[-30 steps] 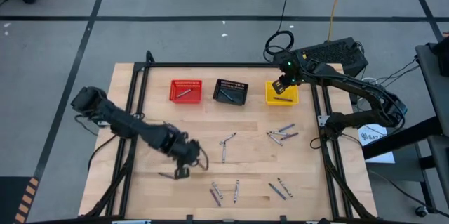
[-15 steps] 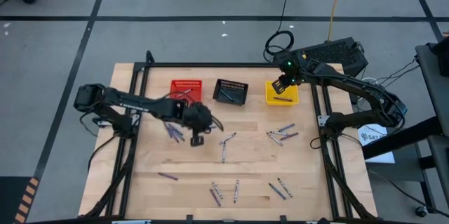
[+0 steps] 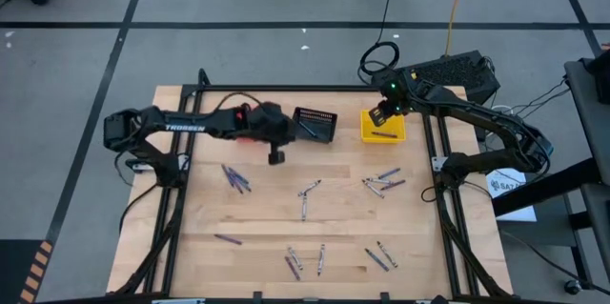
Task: Sort crayons
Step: Put the blue crayon into the black bin
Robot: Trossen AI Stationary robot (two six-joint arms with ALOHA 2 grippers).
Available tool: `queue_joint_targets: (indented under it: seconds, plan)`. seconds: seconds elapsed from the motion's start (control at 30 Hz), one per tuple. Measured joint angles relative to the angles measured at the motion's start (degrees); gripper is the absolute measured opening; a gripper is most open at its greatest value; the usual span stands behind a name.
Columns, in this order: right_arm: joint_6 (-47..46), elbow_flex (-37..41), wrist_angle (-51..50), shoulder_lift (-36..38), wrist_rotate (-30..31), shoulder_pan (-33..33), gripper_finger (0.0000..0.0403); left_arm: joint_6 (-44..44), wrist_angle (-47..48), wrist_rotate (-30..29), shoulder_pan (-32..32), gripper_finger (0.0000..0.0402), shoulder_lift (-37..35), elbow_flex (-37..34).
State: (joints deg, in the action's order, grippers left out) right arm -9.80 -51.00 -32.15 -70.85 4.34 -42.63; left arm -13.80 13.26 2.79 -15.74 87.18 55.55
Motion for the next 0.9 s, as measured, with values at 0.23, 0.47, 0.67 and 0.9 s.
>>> queue_joint_targets:
  seconds: [0.23, 0.47, 0.67, 0.9]
  plan:
    - [-1.94, 0.00, 2.23, 0.00, 0.04, -0.01, 0.0080, -5.14, -5.70, 5.91, -5.39, 0.0002, 0.00, 0.00]
    - [-4.40, 0.00, 4.31, 0.00, 0.07, -0.01, 0.0080, -8.37, -9.27, 9.00, -9.11, 0.0002, 1.38, 0.02]
    - [-4.55, 0.00, 5.39, 0.00, 0.26, -0.01, 0.0080, -10.10, -9.50, 9.03, -11.04, 0.0002, 4.66, 2.51]
    - [-4.52, 0.00, 5.76, 0.00, 0.28, 0.00, 0.0080, -10.25, -5.94, 9.01, -11.72, 0.0002, 10.44, 9.56]
